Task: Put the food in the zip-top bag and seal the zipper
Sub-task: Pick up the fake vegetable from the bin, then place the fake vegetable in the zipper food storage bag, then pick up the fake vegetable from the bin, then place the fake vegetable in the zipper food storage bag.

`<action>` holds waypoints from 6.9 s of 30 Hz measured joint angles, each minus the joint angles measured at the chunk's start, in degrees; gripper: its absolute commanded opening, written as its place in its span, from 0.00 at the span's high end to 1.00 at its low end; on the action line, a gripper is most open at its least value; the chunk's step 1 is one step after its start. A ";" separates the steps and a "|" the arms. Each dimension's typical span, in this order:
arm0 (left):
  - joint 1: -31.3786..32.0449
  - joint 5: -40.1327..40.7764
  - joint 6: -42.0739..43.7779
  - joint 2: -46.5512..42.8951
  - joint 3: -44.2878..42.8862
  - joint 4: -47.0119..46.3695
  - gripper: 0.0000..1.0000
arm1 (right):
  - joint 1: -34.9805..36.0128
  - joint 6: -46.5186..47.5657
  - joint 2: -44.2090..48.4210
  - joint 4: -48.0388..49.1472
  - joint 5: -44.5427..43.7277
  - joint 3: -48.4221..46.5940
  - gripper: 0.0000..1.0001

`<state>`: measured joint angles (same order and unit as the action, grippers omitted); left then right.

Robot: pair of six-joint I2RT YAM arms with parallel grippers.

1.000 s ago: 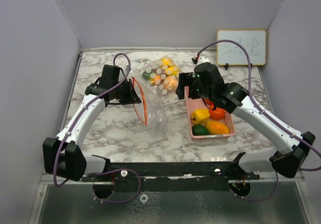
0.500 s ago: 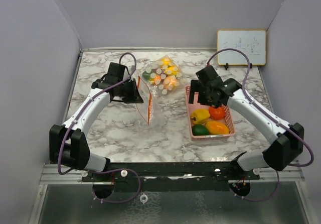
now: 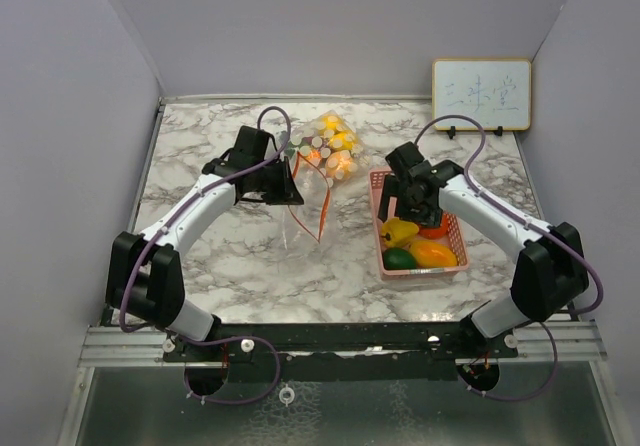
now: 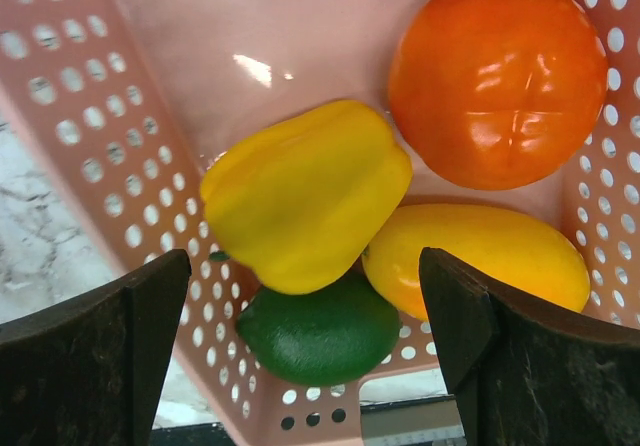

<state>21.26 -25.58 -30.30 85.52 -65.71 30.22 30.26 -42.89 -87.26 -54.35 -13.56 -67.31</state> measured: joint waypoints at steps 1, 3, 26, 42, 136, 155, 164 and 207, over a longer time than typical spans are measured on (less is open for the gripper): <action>0.20 -0.13 -0.02 0.39 0.00 -0.31 1.00 | -0.39 -0.42 -0.50 0.35 0.04 0.70 0.02; 0.31 -0.46 -0.02 0.92 0.00 -0.61 1.00 | -1.53 -1.73 -1.92 0.83 0.15 1.25 0.02; 0.63 -2.32 1.03 2.80 -1.77 -0.98 1.00 | -3.23 -10.73 -11.54 4.35 1.14 -2.51 0.01; 0.61 -3.67 1.90 2.71 -1.44 -1.03 1.00 | -3.23 -22.80 -13.00 -11.58 4.50 -18.16 0.00; 0.63 -13.00 -7.54 -8.09 11.87 -11.34 1.00 | 17.16 6.97 4.94 10.23 -1.95 -15.06 0.07; 0.63 -14.51 -9.25 -8.07 11.74 -13.88 1.00 | -5.05 14.88 -10.43 10.56 -8.68 -9.77 0.01; 0.63 -14.49 -9.25 -8.07 11.72 -13.42 1.00 | -8.79 21.00 -18.99 19.04 -10.25 -9.01 0.01; 0.63 -14.51 -8.61 -6.71 10.12 -12.11 1.00 | 9.44 16.46 7.08 31.98 32.30 -6.25 0.69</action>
<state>21.89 -40.10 -38.92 78.81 -55.59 18.11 39.70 -26.44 -80.18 -22.37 18.74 -73.56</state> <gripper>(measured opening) 0.010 0.697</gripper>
